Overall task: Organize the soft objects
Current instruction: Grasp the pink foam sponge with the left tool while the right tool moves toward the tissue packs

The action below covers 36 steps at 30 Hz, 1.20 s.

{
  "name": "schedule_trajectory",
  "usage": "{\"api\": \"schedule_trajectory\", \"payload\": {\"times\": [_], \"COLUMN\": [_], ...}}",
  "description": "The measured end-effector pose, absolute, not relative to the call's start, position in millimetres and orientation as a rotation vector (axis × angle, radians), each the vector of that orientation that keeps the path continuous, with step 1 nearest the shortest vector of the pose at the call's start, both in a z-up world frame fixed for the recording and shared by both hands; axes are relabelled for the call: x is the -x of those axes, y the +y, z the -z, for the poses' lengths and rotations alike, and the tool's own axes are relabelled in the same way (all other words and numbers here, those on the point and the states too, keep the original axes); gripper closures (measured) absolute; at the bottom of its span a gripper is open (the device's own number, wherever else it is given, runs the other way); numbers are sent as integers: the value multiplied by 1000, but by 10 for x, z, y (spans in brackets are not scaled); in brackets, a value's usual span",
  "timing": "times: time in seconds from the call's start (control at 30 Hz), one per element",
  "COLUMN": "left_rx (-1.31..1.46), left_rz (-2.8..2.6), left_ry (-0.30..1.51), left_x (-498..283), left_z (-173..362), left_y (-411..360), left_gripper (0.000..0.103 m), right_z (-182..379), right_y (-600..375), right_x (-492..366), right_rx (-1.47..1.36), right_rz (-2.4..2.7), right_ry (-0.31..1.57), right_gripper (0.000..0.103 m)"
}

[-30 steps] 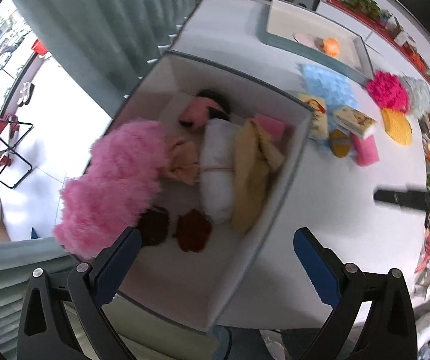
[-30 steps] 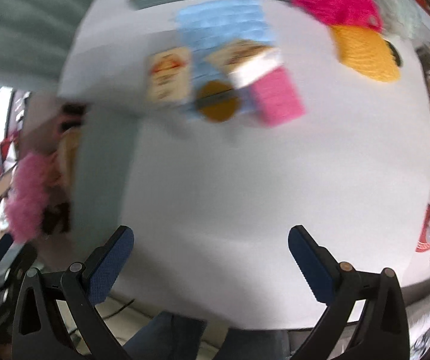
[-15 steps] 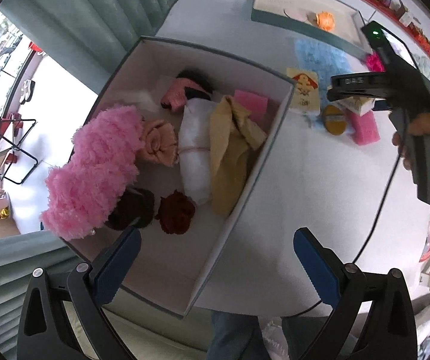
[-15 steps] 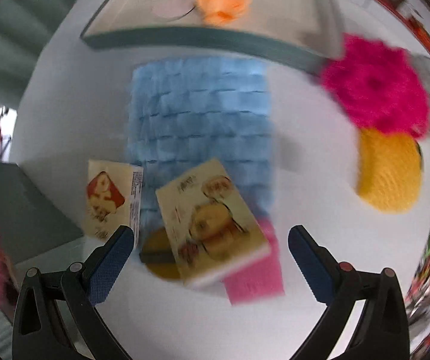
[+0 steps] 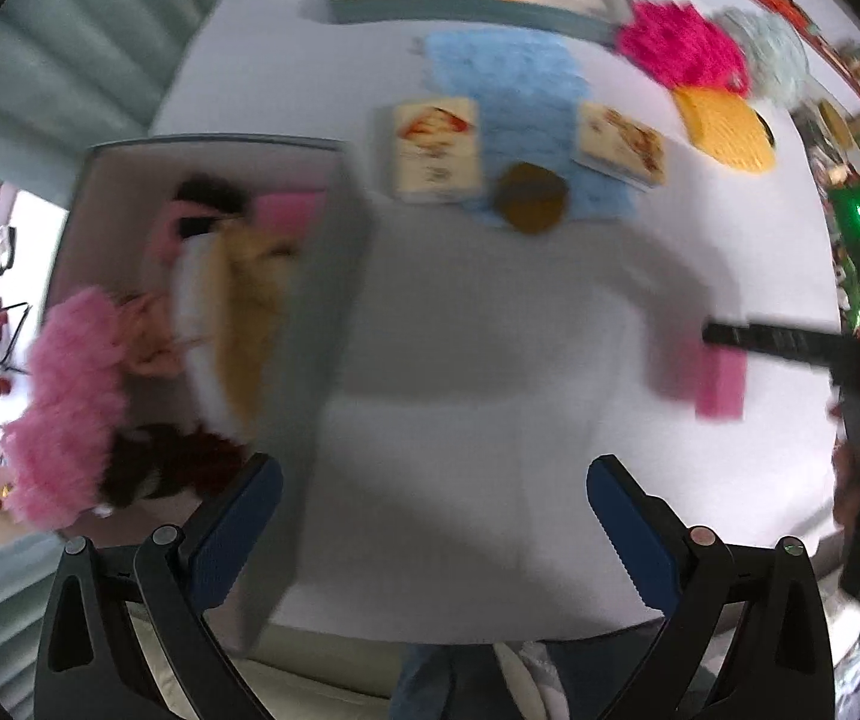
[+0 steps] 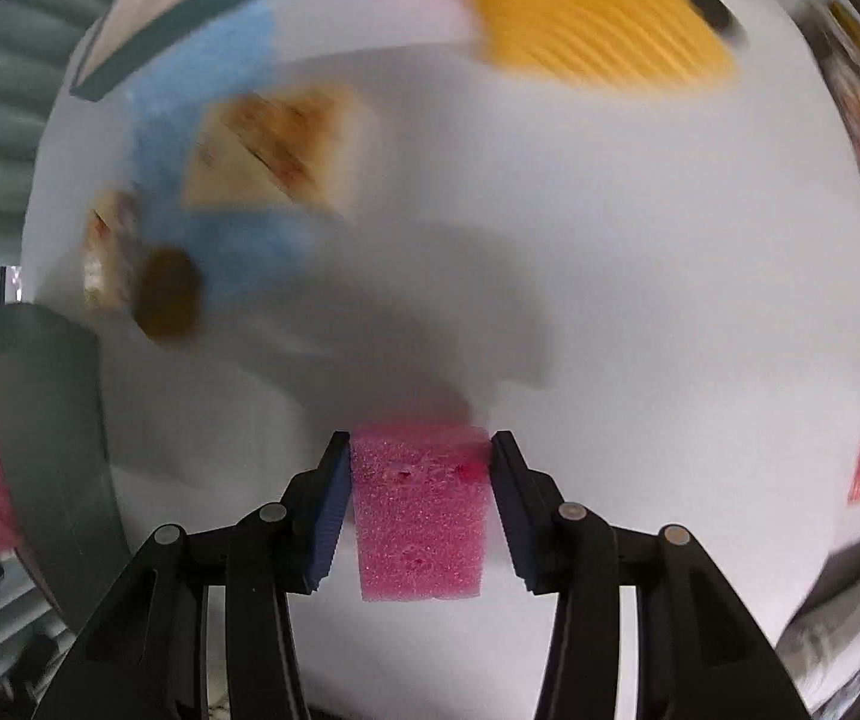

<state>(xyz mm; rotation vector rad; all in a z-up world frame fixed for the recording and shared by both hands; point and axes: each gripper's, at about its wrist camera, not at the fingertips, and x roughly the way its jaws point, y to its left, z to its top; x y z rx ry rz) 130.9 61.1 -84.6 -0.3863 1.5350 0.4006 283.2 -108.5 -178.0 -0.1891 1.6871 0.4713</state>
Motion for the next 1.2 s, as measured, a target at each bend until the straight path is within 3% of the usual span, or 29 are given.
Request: {"api": "schedule_trajectory", "payload": {"times": [0.07,0.17,0.57,0.87,0.93,0.97,1.0,1.03,1.2], "left_rx": [388,353,179,221,249,262,264,265,350], "left_rz": [-377,-326,-173,-217,-226,-239,-247,-252,-371], "left_ry": [1549,1561,1588,1676,1648,1626,1612,1603,1593], "left_x": [-1464,-1724,-2397,-2541,-2509,-2464,-2433,-2389,-2098], "left_z": [977,1132,1776,2109,2077,2026,1983,1945,1944], "left_y": [463,175,-1345,-1374,-1268,-1186,-1130,-1068,-526], "left_gripper": [1,1,1,0,11,28,36,55,55], "right_z": [1796,1808,1731,1758,1743,1723,1700,1673,1602], "right_y": [-1349,-1619,-2996,-3277,-3153,-3059,-2983,-2881,-2145], "right_x": [-2735,-2717,-2912,-2997,-3045,-3102,-3146,-3186,-3448], "right_rx": [164,68,-85,-42,-24,-19,-14,-9,30], "right_rz": [-454,-433,-195,-205,-237,-254,-274,-299,-445], "right_ry": [1707,1726,1699,1713,1708,1705,1700,1694,1673], "right_gripper": [51,16,15,15,15,15,15,15,15]}}
